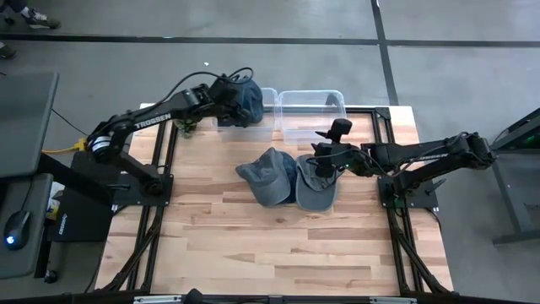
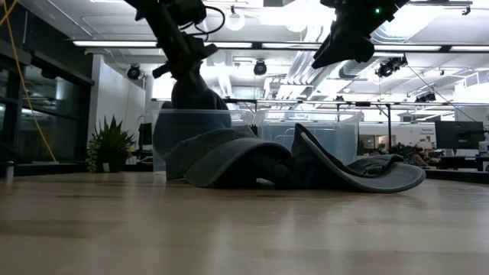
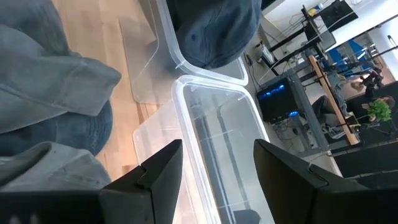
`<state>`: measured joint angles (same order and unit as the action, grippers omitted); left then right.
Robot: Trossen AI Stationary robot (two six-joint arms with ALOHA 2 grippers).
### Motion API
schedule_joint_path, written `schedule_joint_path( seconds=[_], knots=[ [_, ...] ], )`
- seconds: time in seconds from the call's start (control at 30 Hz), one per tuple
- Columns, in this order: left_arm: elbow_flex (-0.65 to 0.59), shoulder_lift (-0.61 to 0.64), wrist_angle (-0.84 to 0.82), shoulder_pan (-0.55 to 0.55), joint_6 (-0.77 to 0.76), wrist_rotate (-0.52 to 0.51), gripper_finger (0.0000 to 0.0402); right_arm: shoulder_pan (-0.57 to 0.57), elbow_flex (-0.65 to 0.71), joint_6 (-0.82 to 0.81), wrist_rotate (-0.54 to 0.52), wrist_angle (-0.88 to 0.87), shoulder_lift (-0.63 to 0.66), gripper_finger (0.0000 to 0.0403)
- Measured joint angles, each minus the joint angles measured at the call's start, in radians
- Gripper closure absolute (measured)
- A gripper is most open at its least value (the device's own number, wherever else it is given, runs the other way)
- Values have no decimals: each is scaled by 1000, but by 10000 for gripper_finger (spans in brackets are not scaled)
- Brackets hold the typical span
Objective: Pick & Place hat
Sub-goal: Put the middle left blue cap into the left transparent bin
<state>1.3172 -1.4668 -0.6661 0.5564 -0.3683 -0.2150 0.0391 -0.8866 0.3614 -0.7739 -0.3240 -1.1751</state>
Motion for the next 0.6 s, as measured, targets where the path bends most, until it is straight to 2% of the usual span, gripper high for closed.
schedule_joint_path(
  seconds=[0.4,0.6],
  knots=[
    [0,11,-54,0,-139,-49,396,0,0,-21,4,0,0,210],
    [3,45,-50,0,-191,-24,396,0,0,-31,18,0,0,210]
  ],
)
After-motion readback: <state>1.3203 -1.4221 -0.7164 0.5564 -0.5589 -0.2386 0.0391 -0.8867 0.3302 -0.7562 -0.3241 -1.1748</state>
